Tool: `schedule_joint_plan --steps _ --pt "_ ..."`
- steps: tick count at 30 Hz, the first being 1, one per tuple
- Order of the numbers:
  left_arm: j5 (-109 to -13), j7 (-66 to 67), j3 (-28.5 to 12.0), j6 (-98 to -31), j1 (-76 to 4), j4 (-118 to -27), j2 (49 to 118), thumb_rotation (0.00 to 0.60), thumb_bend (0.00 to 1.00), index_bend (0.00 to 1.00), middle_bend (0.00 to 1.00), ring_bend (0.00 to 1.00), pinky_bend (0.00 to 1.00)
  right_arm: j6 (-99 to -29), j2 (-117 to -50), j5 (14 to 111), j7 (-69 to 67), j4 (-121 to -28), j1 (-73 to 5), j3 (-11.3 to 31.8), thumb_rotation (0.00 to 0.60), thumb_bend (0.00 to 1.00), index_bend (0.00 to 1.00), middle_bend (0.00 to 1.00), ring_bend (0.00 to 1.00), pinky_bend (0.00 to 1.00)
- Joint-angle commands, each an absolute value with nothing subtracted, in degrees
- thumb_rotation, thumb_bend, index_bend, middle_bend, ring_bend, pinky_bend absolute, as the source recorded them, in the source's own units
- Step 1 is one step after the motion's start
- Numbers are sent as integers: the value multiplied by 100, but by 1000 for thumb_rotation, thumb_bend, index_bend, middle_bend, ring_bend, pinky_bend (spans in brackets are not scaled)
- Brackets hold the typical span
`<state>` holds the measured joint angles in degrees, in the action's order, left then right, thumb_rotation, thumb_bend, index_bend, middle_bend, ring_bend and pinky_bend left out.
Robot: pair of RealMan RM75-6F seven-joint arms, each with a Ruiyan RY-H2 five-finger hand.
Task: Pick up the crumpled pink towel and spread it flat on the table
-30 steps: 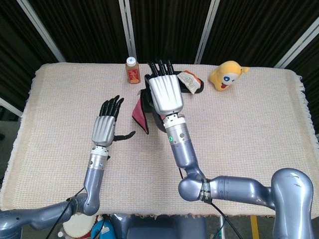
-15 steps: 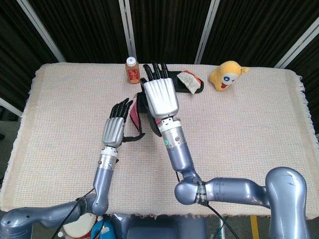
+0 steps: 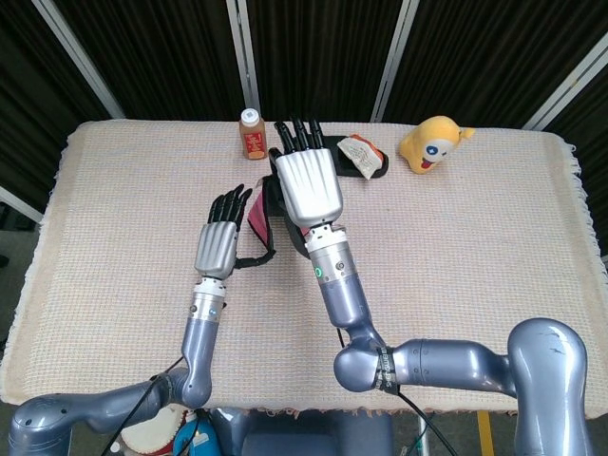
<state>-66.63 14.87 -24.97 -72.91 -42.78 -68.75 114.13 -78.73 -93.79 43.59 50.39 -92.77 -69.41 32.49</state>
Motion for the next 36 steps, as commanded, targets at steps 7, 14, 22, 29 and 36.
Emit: schedule_joint_plan --steps 7,14,22,29,36 --pt "-6551 1308 -2707 -6972 -4580 -6469 11456 600 10 0 0 0 0 -7889 -9334 4303 5049 -9350 -6896 3169 600 559 634 231 123 112" --pt "-6605 1288 -2741 -7004 -4718 -6193 11497 600 18 0 0 0 0 -7903 -9313 4278 5032 -9358 -6880 3144 600 558 633 231 123 112" --pt "-6530 1207 -2532 -6821 -4671 -6271 11525 600 17 0 0 0 0 -7940 -9313 4288 5033 -9395 -6891 3121 600 558 634 231 123 112" --pt "-6542 1253 -2413 -6822 -4681 -6243 11632 600 17 0 0 0 0 -7985 -9304 4297 5045 -9475 -6905 3126 600 558 634 231 123 112" --pt "-6479 1289 -2473 -6787 -4774 -6044 11740 600 110 0 0 0 0 -8024 -9270 4295 5048 -9580 -6910 3153 600 558 633 231 123 112"
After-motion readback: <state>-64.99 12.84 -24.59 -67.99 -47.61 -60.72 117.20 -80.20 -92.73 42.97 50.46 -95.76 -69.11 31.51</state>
